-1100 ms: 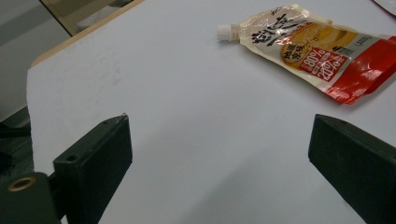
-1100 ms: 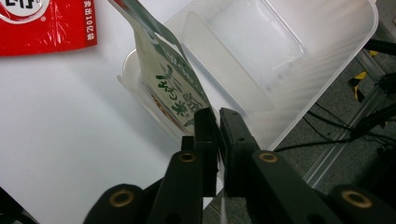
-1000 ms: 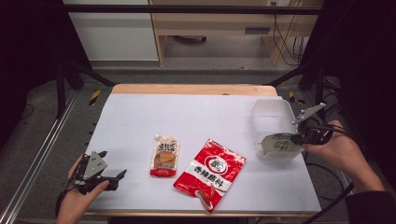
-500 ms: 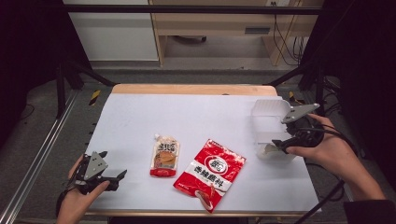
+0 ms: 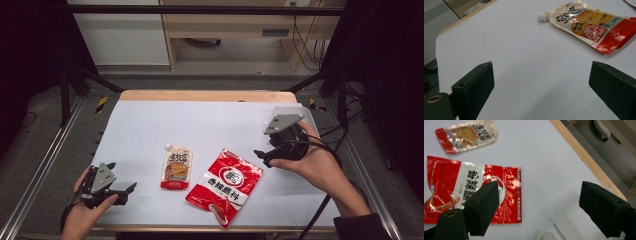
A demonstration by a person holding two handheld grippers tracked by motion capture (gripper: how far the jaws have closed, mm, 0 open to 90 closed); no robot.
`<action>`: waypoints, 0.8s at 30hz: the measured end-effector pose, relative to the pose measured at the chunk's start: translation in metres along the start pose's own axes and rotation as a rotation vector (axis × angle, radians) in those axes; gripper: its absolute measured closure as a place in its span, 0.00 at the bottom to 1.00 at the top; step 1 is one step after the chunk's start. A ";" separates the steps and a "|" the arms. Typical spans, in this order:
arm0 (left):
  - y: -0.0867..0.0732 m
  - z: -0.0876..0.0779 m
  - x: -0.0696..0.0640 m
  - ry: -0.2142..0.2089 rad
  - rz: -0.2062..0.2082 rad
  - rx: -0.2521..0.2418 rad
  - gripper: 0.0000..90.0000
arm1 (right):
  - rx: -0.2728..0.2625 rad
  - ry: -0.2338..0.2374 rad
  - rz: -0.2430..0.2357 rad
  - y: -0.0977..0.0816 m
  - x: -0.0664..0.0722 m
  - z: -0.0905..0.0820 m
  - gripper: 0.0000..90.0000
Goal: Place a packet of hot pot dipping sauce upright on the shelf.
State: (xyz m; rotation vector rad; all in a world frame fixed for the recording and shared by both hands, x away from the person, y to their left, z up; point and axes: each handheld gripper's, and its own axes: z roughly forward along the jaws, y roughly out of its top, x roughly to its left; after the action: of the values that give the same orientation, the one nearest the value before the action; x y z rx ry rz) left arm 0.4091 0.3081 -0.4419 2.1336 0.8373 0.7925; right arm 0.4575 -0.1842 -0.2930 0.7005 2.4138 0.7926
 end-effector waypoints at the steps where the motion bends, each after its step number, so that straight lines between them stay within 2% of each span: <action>1: 0.000 0.000 0.000 -0.002 -0.001 0.000 0.06 | -0.024 0.002 0.007 0.004 0.003 0.006 0.18; 3: 0.000 0.000 0.000 -0.007 0.003 0.009 0.06 | -0.035 0.000 0.013 0.005 0.005 0.008 0.18; 5: 0.000 0.001 0.000 -0.014 -0.001 0.014 0.06 | -0.069 -0.004 0.033 0.008 0.009 0.016 0.17; 7: 0.000 0.002 -0.001 -0.019 -0.009 0.011 0.07 | -0.076 -0.004 0.038 0.009 0.010 0.018 0.17; 9: 0.001 0.002 -0.002 -0.024 -0.011 0.010 0.07 | -0.097 -0.002 0.060 0.009 0.015 0.028 0.16; 14: 0.003 0.004 -0.003 -0.051 -0.015 0.008 0.07 | -0.126 0.009 0.083 0.012 0.019 0.040 0.16; 15: 0.003 0.004 -0.003 -0.056 -0.019 0.005 0.07 | -0.161 0.011 0.091 0.013 0.022 0.044 0.18; 17: 0.006 0.003 -0.003 -0.048 -0.016 -0.010 0.07 | -0.177 0.016 0.098 0.014 0.023 0.045 0.18; 20: 0.012 0.004 -0.003 -0.072 -0.035 -0.042 0.07 | -0.183 0.028 0.103 0.016 0.027 0.051 0.15; 21: 0.018 0.009 -0.003 -0.089 -0.034 -0.050 0.07 | -0.186 0.023 0.100 0.017 0.029 0.056 0.15; 24: 0.023 0.015 -0.002 -0.104 -0.041 -0.060 0.07 | -0.191 0.029 0.105 0.018 0.031 0.061 0.15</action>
State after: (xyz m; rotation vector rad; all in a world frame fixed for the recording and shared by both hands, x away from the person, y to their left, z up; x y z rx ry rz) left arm 0.4263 0.2883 -0.4328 2.0795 0.7901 0.6714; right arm 0.4762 -0.1291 -0.3333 0.7488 2.3032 1.0667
